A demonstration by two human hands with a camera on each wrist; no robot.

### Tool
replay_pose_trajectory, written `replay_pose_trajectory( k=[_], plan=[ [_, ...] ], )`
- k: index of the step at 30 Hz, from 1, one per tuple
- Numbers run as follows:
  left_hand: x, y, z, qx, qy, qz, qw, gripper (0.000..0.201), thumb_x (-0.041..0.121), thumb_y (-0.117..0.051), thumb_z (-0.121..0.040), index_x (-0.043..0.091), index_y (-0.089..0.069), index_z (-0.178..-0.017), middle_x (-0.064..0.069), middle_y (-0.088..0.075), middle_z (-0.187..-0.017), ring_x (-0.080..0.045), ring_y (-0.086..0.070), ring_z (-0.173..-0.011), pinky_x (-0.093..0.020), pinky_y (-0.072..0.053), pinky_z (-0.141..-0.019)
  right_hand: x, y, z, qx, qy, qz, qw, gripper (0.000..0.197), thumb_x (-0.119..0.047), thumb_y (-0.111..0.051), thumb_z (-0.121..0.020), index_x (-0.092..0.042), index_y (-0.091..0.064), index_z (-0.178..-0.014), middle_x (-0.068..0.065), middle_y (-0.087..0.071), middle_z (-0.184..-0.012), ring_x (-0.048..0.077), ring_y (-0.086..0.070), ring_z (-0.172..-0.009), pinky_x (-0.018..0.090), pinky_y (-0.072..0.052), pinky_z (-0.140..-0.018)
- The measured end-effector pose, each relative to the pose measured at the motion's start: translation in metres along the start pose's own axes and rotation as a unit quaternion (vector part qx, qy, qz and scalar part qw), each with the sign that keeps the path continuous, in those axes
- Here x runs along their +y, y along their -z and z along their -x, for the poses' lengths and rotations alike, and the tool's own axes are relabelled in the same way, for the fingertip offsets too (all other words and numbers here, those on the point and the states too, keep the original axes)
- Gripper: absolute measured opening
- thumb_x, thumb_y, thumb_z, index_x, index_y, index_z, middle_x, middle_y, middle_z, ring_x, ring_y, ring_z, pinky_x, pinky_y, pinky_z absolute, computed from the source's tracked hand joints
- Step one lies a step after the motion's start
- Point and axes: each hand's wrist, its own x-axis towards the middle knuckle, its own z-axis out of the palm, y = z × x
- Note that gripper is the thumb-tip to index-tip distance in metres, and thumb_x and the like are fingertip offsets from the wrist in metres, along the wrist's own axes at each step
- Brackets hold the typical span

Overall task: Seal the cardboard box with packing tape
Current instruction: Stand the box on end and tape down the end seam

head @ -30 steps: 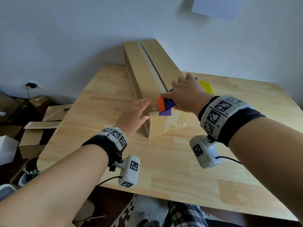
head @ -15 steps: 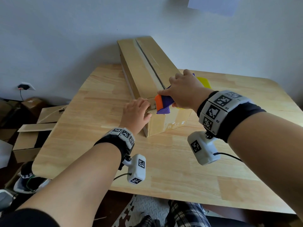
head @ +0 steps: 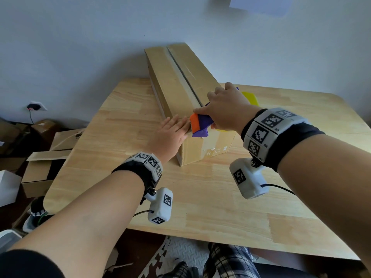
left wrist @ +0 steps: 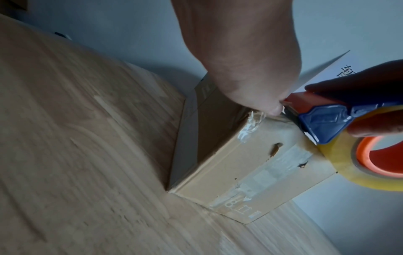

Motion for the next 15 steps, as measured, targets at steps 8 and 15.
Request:
replay_pose_trajectory(
  k=[8, 15],
  plan=[
    [-0.003, 0.008, 0.016, 0.090, -0.052, 0.027, 0.994, 0.035, 0.027, -0.061, -0.085, 0.005, -0.068, -0.111, -0.011, -0.068, -0.114, -0.026, -0.065, -0.105, -0.039, -0.049, -0.091, 0.002, 0.001, 0.000, 0.003, 0.010, -0.004, 1.000, 0.050, -0.047, -0.051, -0.091, -0.040, -0.036, -0.139, 0.008, -0.056, -0.119, 0.029, -0.053, -0.109, 0.040, -0.037, -0.090],
    [0.011, 0.011, -0.017, -0.094, 0.037, -0.054, 0.993, 0.056, 0.030, -0.031, -0.102, 0.008, -0.010, -0.149, -0.008, -0.012, -0.157, -0.018, -0.009, -0.145, -0.026, -0.006, -0.115, 0.008, 0.011, -0.001, -0.025, 0.031, -0.020, 0.999, 0.054, -0.046, -0.045, -0.087, -0.042, -0.033, -0.140, 0.008, -0.056, -0.114, 0.029, -0.054, -0.101, 0.037, -0.038, -0.081]
  ],
)
